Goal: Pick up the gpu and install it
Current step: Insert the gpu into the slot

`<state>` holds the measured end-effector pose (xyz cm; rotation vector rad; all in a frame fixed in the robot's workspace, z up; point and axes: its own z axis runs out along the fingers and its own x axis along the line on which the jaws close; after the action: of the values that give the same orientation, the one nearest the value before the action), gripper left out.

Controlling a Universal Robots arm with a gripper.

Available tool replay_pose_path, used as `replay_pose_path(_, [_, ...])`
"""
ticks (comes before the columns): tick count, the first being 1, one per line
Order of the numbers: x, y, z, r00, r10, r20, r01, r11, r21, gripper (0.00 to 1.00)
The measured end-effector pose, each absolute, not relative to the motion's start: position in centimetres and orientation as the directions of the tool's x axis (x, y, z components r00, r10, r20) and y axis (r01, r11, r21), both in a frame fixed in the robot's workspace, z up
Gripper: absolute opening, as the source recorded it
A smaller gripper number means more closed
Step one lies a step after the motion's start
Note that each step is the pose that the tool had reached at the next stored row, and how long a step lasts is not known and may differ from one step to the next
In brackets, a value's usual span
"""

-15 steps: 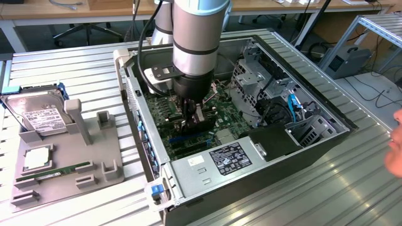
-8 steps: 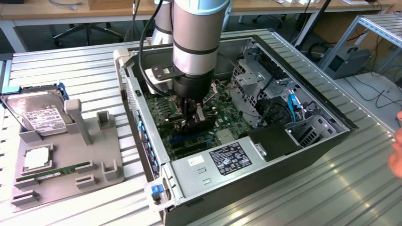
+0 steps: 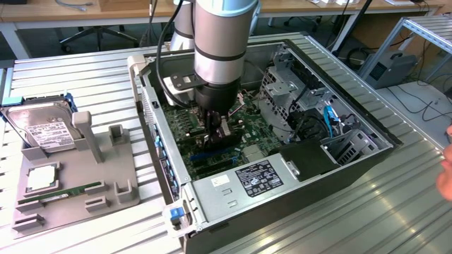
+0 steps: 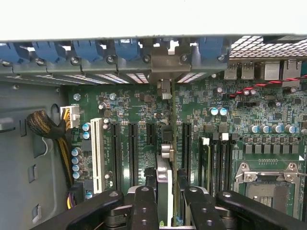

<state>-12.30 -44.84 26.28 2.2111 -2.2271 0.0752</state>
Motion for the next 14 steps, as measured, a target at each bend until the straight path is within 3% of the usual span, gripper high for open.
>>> replay_pose_path(14, [-12.3, -44.72, 26.11, -0.008, -0.999, 0.035, -0.999, 0.007, -0.032, 0.27])
